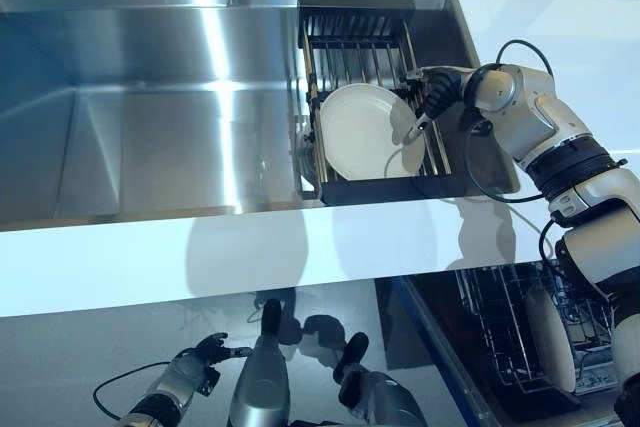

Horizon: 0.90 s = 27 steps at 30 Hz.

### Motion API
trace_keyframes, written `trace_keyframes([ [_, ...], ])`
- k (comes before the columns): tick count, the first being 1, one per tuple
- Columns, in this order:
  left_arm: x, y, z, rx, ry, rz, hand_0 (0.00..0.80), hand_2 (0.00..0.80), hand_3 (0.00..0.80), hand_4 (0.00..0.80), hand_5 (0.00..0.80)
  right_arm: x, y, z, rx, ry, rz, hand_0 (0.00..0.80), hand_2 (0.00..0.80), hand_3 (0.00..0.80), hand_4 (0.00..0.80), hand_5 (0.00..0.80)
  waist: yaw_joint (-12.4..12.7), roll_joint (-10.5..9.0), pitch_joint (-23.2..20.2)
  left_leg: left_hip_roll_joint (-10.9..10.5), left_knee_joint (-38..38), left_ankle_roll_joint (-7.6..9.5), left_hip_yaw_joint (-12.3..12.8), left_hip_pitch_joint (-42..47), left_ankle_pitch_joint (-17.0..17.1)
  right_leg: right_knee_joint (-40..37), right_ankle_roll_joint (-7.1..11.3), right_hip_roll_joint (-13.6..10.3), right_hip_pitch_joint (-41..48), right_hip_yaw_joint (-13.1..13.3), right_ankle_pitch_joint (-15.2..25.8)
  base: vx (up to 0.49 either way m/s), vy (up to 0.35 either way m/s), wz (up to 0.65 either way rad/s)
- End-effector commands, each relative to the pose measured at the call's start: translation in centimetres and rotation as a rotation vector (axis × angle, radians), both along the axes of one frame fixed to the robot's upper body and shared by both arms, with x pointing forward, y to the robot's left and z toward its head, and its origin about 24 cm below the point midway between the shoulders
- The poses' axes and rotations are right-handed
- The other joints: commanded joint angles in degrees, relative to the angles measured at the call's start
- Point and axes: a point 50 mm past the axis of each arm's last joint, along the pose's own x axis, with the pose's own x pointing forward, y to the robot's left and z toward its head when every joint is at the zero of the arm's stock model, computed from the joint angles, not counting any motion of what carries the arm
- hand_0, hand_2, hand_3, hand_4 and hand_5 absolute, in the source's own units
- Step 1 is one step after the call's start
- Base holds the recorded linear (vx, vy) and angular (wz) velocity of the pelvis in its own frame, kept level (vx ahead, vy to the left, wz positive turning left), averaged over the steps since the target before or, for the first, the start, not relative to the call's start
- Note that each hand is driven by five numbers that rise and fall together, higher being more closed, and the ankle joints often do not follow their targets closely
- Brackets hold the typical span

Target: Take plates into dishwasher

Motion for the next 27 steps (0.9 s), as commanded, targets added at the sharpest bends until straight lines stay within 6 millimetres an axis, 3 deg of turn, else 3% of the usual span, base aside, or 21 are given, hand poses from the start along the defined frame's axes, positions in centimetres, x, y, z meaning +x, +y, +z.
trace_keyframes([
  [1, -0.1, -1.1, -0.3, -0.027, 0.018, -0.032, 0.0, 0.0, 0.0, 0.0, 0.0, -0.2, 2.2, 2.8, -0.052, -0.068, 0.078, 0.0, 0.0, 0.0, 0.0, 0.0, 4.21, 0.08, 0.61, -1.79, -3.2, 2.03, -4.29, 0.76, -1.03, 10.19, 6.05, -5.89, -3.08, 1.65, 2.53, 0.0, 0.0, 0.0],
  [10, -0.4, -0.9, -0.4, -0.018, 0.023, -0.031, 0.0, 0.0, 0.0, 0.0, 0.0, -0.2, 2.2, 4.1, -0.046, -0.123, 0.06, 0.0, 0.0, 0.0, 0.0, 0.0, 4.56, -0.72, 0.48, -1.84, -3.34, 2.08, -4.55, 0.72, -1.03, 10.07, 6.44, -5.81, -2.59, 1.74, 3.04, -0.002, 0.0, 0.01],
  [17, -1.0, -0.2, -0.6, 0.009, 0.04, -0.016, 0.0, 0.0, 0.0, 0.0, 0.0, -0.3, 1.0, 4.2, -0.036, -0.135, 0.036, 0.0, 0.0, 0.0, 0.0, 0.0, 4.15, -2.51, -1.32, -1.97, -3.33, 2.36, -4.23, 2.32, -1.84, 9.38, 6.82, -5.67, -0.93, 2.13, 3.73, 0.005, -0.01, 0.02],
  [27, -2.0, 0.1, -1.0, 0.033, 0.081, -0.025, 0.0, 0.0, 0.0, 0.0, 0.0, -0.3, -0.1, 4.9, -0.007, -0.168, -0.005, 0.0, 0.0, 0.0, 0.0, 0.0, 4.01, -3.54, -3.63, -2.08, -3.32, 2.7, -3.94, 4.3, -2.58, 8.82, 7.07, -5.49, 1.45, 2.32, 4.07, 0.025, -0.004, 0.03],
])
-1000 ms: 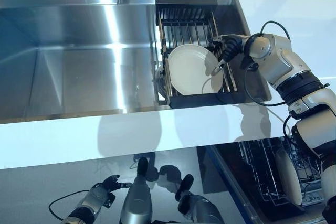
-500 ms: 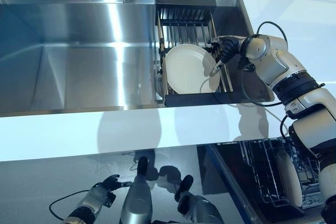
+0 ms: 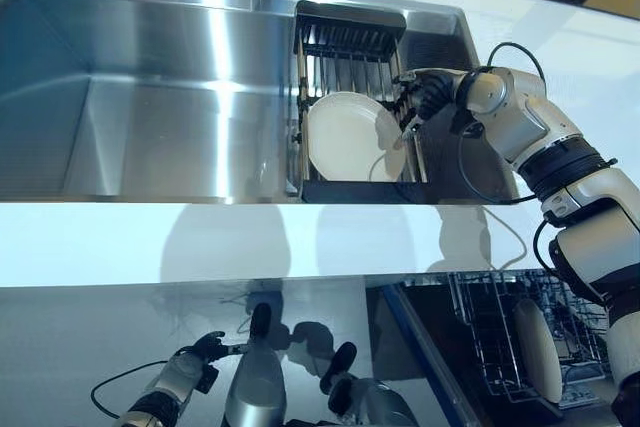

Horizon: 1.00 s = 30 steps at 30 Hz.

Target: Take plates into dishwasher

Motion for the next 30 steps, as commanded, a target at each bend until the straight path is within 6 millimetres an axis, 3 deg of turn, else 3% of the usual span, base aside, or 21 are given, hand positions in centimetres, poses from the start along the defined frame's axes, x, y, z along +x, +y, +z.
trace_keyframes([
  [1, -2.3, -0.3, -1.2, 0.028, 0.084, -0.048, 0.0, 0.0, 0.0, 0.0, 0.0, -0.4, -0.9, 4.9, -0.027, -0.146, -0.027, 0.0, 0.0, 0.0, 0.0, 0.0, 2.63, 0.01, -3.41, -2.0, -4.24, 2.57, -2.59, 2.49, -2.34, 8.7, 6.92, -5.61, -1.38, 2.26, 3.89, 0.0, 0.0, 0.0],
  [15, -3.6, 0.3, -1.7, 0.048, 0.128, -0.038, 0.0, 0.0, 0.0, 0.0, 0.0, -0.5, -2.5, 4.9, -0.055, -0.132, -0.074, 0.0, 0.0, 0.0, 0.0, 0.0, 2.0, -0.94, -6.01, -1.96, -4.6, 2.69, -1.93, 4.62, -2.88, 7.52, 7.1, -5.42, 0.94, 2.4, 3.94, 0.0, -0.001, 0.0],
  [30, -2.8, 0.1, -1.5, 0.04, 0.112, -0.039, 0.0, 0.0, 0.0, 0.0, 0.0, -0.4, 0.2, 4.7, 0.009, -0.13, 0.03, 0.0, 0.0, 0.0, 0.0, 0.0, 2.97, -0.66, -4.71, -2.31, -4.29, 2.8, -2.7, 2.92, -2.43, 7.76, 6.99, -5.67, -0.1, 2.02, 3.85, 0.0, 0.0, 0.0],
])
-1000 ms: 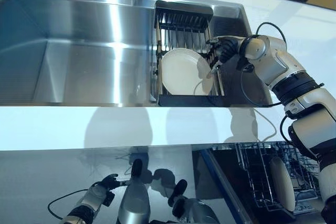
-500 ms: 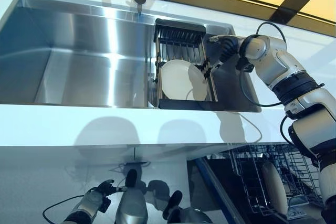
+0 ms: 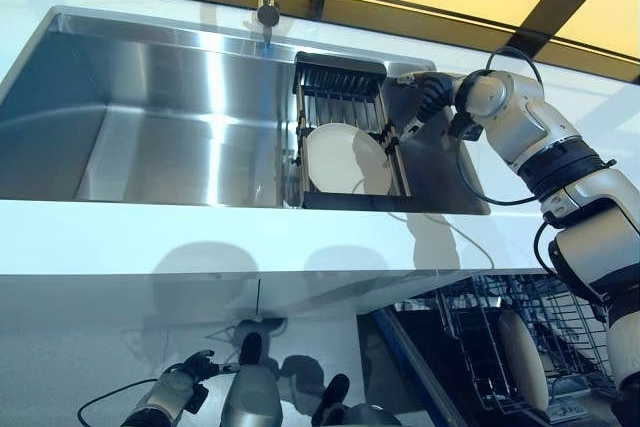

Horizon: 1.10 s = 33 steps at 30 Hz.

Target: Take plates into dishwasher

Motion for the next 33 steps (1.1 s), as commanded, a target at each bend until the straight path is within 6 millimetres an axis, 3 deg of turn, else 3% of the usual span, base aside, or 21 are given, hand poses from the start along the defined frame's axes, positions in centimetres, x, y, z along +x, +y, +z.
trace_keyframes([
  [1, -0.4, -1.0, -0.6, -0.002, 0.044, -0.047, 0.0, 0.0, 0.0, 0.0, 0.0, -0.5, -0.1, 5.1, -0.011, -0.142, 0.005, 0.0, 0.0, 0.0, 0.0, 0.0, 2.89, 0.61, 1.63, -1.91, -6.51, 2.65, -3.01, 3.96, -1.58, 10.29, 6.53, -5.5, -0.85, 1.63, 2.75, 0.0, 0.0, 0.0],
  [9, 0.1, -1.4, -0.5, -0.014, 0.028, -0.046, 0.0, 0.0, 0.0, 0.0, 0.0, -0.3, 1.4, 4.8, -0.004, -0.129, 0.032, 0.0, 0.0, 0.0, 0.0, 0.0, 3.81, 1.4, 3.06, -2.23, -6.27, 2.53, -3.8, 2.6, -1.08, 10.58, 6.41, -5.78, -1.77, 1.16, 2.55, -0.001, 0.009, 0.01],
  [33, 1.2, -2.1, 0.0, -0.052, -0.032, -0.017, 0.0, 0.0, 0.0, 0.0, 0.0, -0.2, 2.7, 5.0, -0.023, -0.133, 0.068, 0.0, 0.0, 0.0, 0.0, 0.0, 5.7, 2.36, 6.45, -2.71, -5.65, 2.41, -5.35, -0.56, -0.32, 11.78, 6.33, -6.6, -4.3, 0.86, 2.98, 0.002, 0.009, 0.03],
])
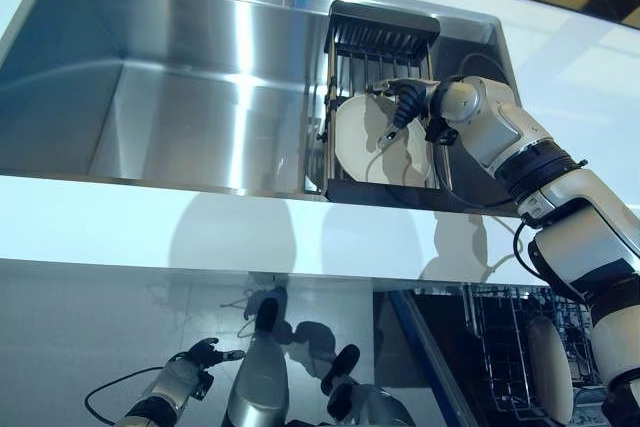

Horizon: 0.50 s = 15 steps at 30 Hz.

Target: Take plates into dishwasher

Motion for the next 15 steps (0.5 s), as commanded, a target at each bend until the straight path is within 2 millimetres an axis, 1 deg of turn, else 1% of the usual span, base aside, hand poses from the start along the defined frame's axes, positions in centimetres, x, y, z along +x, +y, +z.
trace_keyframes([
  [1, -0.6, -1.5, -0.6, -0.031, 0.015, -0.036, 0.0, 0.0, 0.0, 0.0, 0.0, -0.5, 0.1, 5.7, -0.039, -0.165, 0.004, 0.0, 0.0, 0.0, 0.0, 0.0, 2.7, 0.95, 0.5, -2.25, -6.8, 2.11, -3.2, 3.31, 0.12, 11.65, 6.41, -6.47, -2.28, 1.85, 2.87, -0.003, 0.019, 0.04],
  [5, -0.6, -1.6, -0.6, -0.036, 0.007, -0.026, 0.0, 0.0, 0.0, 0.0, 0.0, -0.5, 0.0, 6.4, -0.066, -0.196, -0.013, 0.0, 0.0, 0.0, 0.0, 0.0, 2.97, 1.51, 1.07, -2.21, -6.79, 2.01, -3.35, 2.64, 0.38, 11.76, 6.29, -6.51, -2.82, 1.75, 2.66, -0.002, 0.029, 0.04],
  [7, -0.7, -1.6, -0.6, -0.039, 0.0, -0.019, 0.0, 0.0, 0.0, 0.0, 0.0, -0.5, -0.4, 6.9, -0.08, -0.22, -0.03, 0.0, 0.0, 0.0, 0.0, 0.0, 3.15, 1.85, 1.56, -2.29, -6.88, 1.93, -3.47, 2.15, 0.63, 11.58, 6.28, -6.49, -3.05, 1.71, 2.66, -0.013, 0.032, 0.1],
  [15, -1.0, -1.3, -0.6, -0.049, -0.015, 0.015, 0.0, 0.0, 0.0, 0.0, 0.0, -0.7, -1.2, 8.4, -0.101, -0.281, -0.073, 0.0, 0.0, 0.0, 0.0, 0.0, 3.43, 2.21, 2.46, -2.46, -6.94, 1.83, -3.46, 1.61, 0.61, 12.24, 6.36, -6.75, -3.88, 1.96, 2.85, -0.003, 0.005, 0.01],
])
